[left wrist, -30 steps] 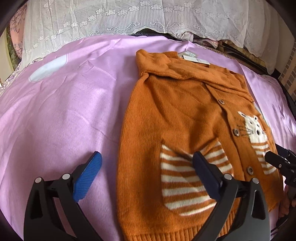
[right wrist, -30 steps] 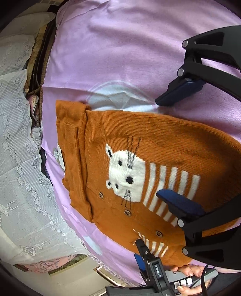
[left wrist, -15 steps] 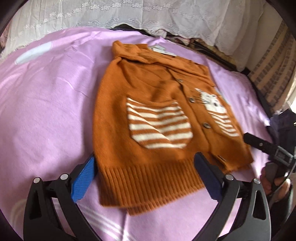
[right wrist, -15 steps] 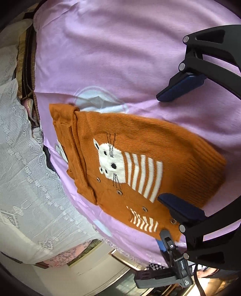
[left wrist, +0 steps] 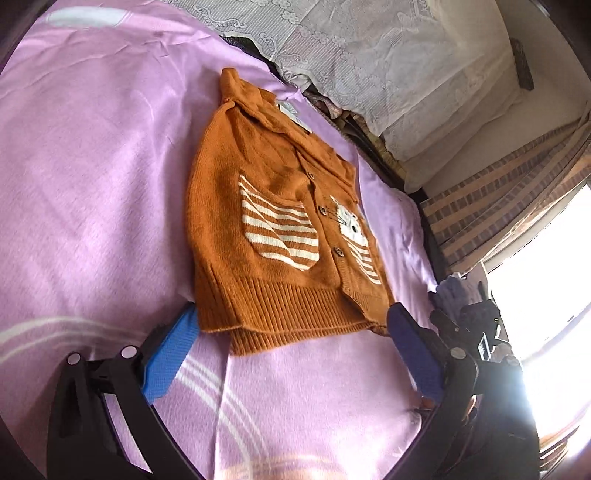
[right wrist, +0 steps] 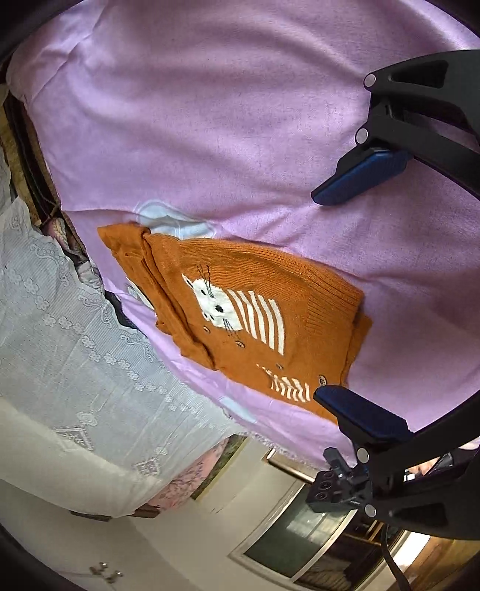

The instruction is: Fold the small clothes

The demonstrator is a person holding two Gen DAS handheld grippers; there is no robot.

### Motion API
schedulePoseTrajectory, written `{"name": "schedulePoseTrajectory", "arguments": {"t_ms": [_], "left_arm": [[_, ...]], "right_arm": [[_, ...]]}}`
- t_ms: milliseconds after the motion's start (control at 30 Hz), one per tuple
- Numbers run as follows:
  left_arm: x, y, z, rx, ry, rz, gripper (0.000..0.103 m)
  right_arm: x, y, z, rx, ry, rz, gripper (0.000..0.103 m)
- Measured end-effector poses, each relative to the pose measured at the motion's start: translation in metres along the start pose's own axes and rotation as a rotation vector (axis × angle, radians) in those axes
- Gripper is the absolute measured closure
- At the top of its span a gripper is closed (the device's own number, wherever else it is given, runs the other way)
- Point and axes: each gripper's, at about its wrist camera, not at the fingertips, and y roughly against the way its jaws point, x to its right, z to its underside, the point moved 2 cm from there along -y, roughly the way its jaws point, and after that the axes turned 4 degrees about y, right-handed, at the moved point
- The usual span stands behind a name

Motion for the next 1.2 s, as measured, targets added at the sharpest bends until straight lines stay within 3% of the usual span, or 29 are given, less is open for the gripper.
{"name": "schedulePoseTrajectory", "arguments": {"t_ms": [233, 400, 467, 567, 733, 800, 900, 967, 1067, 1100, 1200], "left_arm": [[-0.001, -0.005, -0.005, -0.003, -0.003, -0.033, 0.005], [-0.024, 0.014, -0.02, 0.052, 0.141, 0.089, 0.008], [-0.029, 0.011, -0.028, 0.022, 0.182, 0.106, 0.008], [-0.026, -0.004, -0.041, -0.045, 0.135, 0.05, 0.008], [-0.013, -0.029, -0.044, -0.089, 0.001, -0.05, 0.005], [-0.011, -0.029, -0.041, -0.084, -0.014, -0.046, 0.005], [-0.013, -0.017, -0.034, -0.09, 0.018, 0.05, 0.006], [-0.012, -0.011, -0.026, -0.099, 0.025, 0.1, 0.016], [-0.014, -0.011, -0.02, -0.097, 0.022, 0.063, 0.033], [-0.016, -0.013, -0.021, -0.099, 0.032, 0.051, 0.034], [-0.025, -0.013, -0.023, -0.086, 0.06, 0.043, 0.038]], "right_arm": [[-0.002, -0.001, 0.001, -0.002, 0.002, 0.002, 0.007], [0.001, -0.001, 0.002, 0.003, -0.014, -0.004, 0.008], [0.0, -0.003, 0.002, -0.005, -0.005, 0.007, 0.008], [-0.002, -0.005, 0.003, -0.015, 0.014, 0.025, 0.007], [0.001, -0.004, 0.002, -0.01, 0.007, 0.018, 0.007], [0.001, -0.004, 0.002, -0.007, 0.007, 0.019, 0.007], [0.002, -0.003, 0.002, 0.004, 0.0, 0.017, 0.008], [0.004, -0.001, 0.002, 0.018, -0.011, 0.021, 0.011], [0.009, -0.001, 0.001, 0.033, -0.047, 0.029, 0.031], [0.011, -0.002, 0.0, 0.027, -0.064, 0.026, 0.041], [0.014, -0.009, -0.002, 0.002, -0.113, 0.012, 0.042]]}}
